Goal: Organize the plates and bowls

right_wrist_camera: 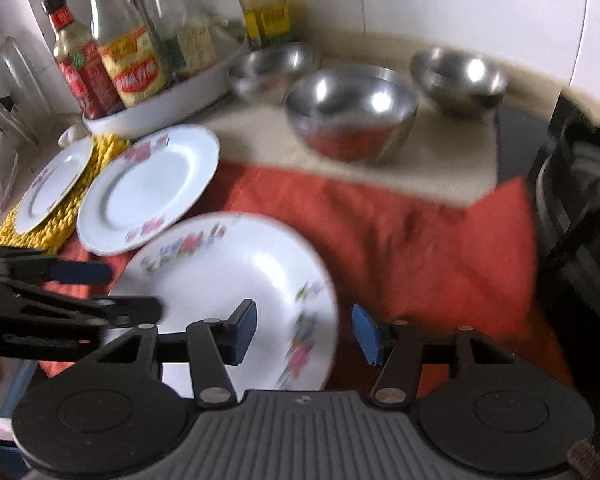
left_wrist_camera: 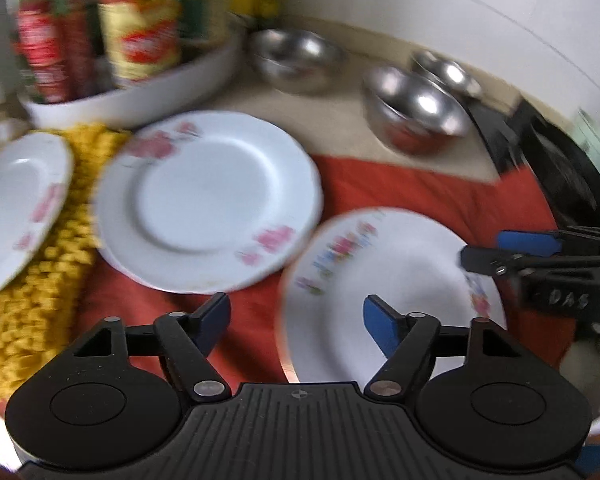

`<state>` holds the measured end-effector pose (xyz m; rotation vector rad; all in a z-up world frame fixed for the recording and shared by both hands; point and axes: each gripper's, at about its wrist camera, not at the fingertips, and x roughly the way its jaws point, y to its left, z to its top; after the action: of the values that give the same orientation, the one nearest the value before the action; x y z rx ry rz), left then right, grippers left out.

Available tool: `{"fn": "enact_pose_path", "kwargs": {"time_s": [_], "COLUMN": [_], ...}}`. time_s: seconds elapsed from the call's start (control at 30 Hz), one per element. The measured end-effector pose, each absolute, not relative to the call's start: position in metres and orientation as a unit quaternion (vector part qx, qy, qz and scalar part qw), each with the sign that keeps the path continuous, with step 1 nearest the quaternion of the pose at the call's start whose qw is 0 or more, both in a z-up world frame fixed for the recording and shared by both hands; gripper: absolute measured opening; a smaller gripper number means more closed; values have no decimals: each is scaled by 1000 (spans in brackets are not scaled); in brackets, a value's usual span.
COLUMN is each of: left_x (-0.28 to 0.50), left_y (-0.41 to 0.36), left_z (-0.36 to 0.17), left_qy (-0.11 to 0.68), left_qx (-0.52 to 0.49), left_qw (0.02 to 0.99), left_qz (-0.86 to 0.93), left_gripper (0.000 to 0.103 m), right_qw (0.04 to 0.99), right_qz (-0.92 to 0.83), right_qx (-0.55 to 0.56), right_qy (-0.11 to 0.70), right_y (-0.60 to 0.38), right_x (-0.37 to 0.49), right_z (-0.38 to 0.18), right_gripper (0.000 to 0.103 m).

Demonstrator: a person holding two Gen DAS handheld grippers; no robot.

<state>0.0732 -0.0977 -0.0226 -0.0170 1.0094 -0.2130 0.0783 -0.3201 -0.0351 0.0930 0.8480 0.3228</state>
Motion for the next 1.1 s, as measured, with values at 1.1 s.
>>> {"fn": "enact_pose_path", "kwargs": {"time_s": [1.1], "left_x": [148], "left_y": [1], "left_z": [-43], "left_qy": [497], "left_qx": [-107], "left_qw": [857], "left_qz": [-86], "left_gripper": [86], "right_qw": [861], "right_qz": [266], "right_qx": [63], "right_qy": [429], "right_y": [-208], "right_x": [211], "right_z": [-38], "right_gripper": [43]}}
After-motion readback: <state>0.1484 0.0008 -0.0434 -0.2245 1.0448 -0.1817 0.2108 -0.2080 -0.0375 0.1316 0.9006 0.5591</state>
